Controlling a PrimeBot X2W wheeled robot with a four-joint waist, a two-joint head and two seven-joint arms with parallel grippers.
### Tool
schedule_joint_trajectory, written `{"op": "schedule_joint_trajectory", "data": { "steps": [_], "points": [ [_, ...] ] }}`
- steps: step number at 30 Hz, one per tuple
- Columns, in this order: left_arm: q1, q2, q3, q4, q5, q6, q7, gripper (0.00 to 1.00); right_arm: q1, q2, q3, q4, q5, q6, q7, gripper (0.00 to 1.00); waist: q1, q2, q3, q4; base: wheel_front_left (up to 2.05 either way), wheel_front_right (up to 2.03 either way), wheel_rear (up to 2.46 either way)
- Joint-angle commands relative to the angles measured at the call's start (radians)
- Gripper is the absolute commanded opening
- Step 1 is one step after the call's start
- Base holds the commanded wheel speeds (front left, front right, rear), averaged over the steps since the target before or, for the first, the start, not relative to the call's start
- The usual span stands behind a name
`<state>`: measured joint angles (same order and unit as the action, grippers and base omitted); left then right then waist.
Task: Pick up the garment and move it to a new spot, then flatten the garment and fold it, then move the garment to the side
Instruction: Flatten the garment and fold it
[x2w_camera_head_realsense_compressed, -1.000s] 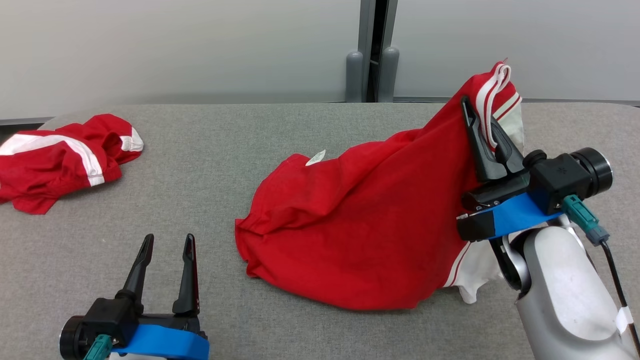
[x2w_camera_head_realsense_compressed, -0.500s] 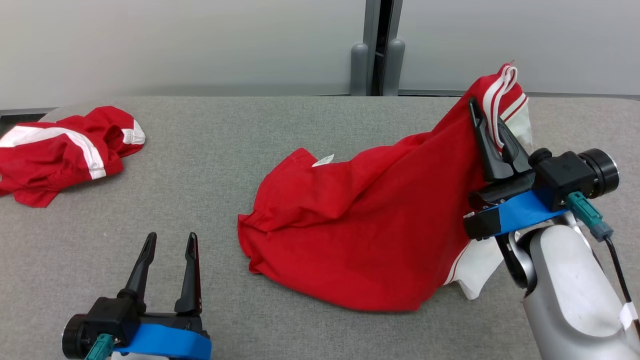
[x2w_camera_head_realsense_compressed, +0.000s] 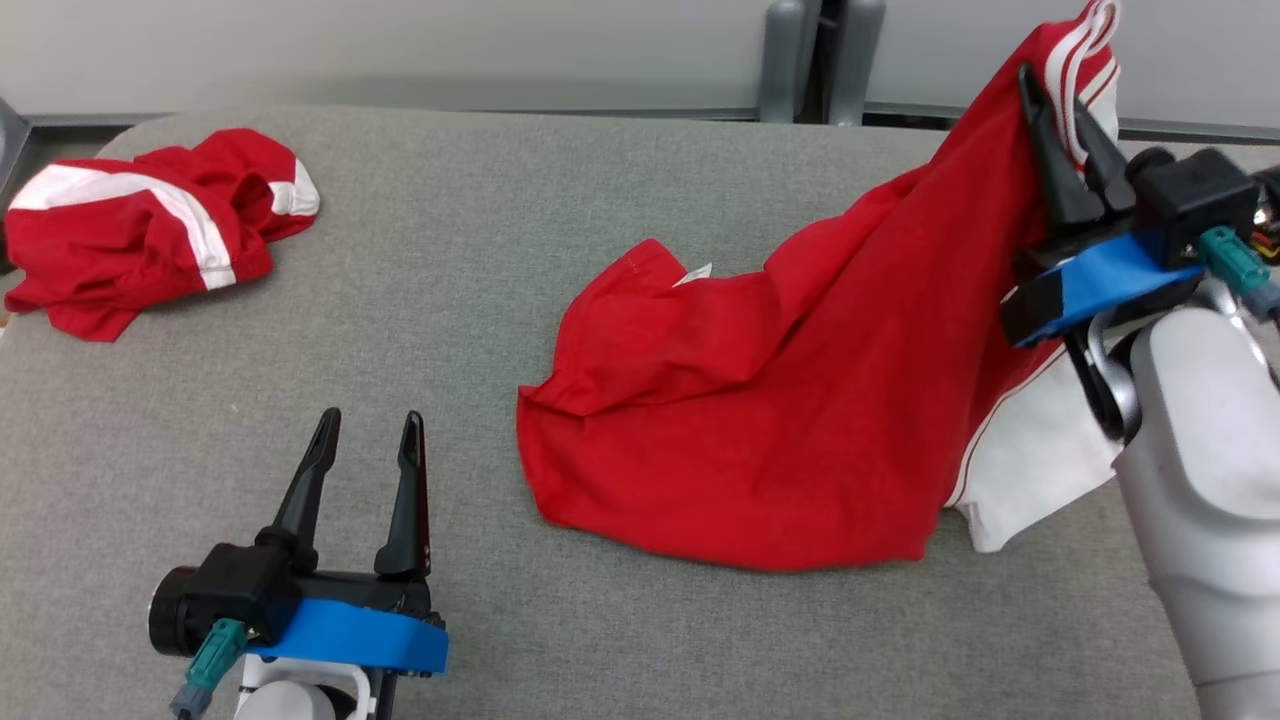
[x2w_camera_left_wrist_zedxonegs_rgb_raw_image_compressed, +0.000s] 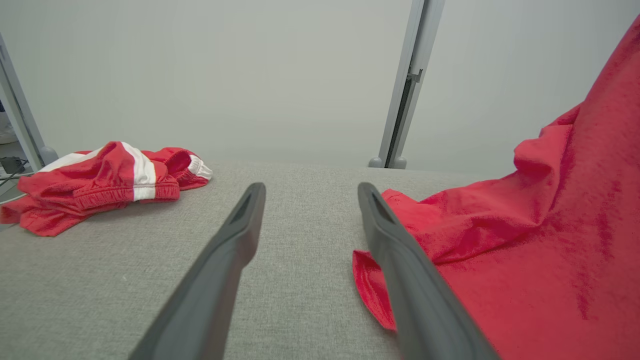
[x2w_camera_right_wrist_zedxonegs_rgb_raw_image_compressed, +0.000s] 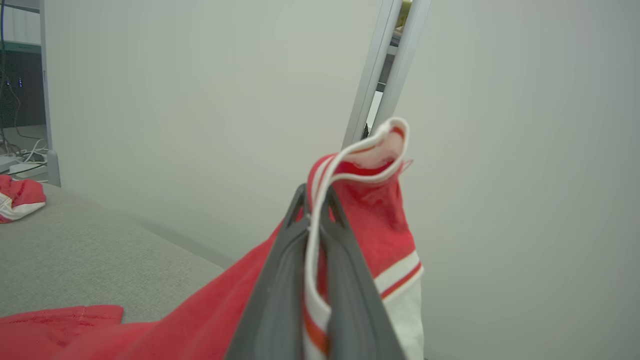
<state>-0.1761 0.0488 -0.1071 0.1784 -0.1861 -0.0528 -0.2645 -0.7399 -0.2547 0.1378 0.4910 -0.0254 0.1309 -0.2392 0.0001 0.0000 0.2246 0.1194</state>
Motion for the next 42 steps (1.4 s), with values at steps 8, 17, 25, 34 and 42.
{"op": "schedule_joint_trajectory", "data": {
  "steps": [8,17,25,34,42],
  "points": [
    [-0.069,0.003,-0.069,-0.007,-0.035,0.019,0.0,1.0,-0.199,-0.047,-0.015,0.227,-0.022,0.0,-0.02,0.0,-0.0001,0.0,0.102,0.104,0.0,0.0,0.0],
    [-0.094,0.003,-0.115,-0.015,-0.055,0.037,0.0,1.0,-0.288,-0.052,-0.023,0.453,-0.045,0.0,-0.025,1.0,-0.0001,0.0,0.137,0.139,0.0,0.0,0.0],
    [-0.09,0.003,-0.106,-0.009,-0.045,0.043,0.0,1.0,-0.23,-0.043,-0.047,0.451,-0.004,0.0,-0.026,1.0,-0.0001,0.0,0.117,0.102,0.0,0.0,0.0],
    [-0.041,0.003,-0.055,0.002,-0.008,0.021,0.0,1.0,0.022,-0.017,-0.105,0.179,0.031,0.0,-0.025,1.0,-0.0001,0.0,0.028,0.006,0.0,0.0,0.0],
    [0.0,0.003,-0.015,0.005,0.013,0.008,0.0,1.0,0.308,0.023,-0.191,-0.046,0.027,0.0,-0.025,1.0,-0.0001,0.0,-0.031,-0.046,0.0,0.0,0.0]
  ]
}}
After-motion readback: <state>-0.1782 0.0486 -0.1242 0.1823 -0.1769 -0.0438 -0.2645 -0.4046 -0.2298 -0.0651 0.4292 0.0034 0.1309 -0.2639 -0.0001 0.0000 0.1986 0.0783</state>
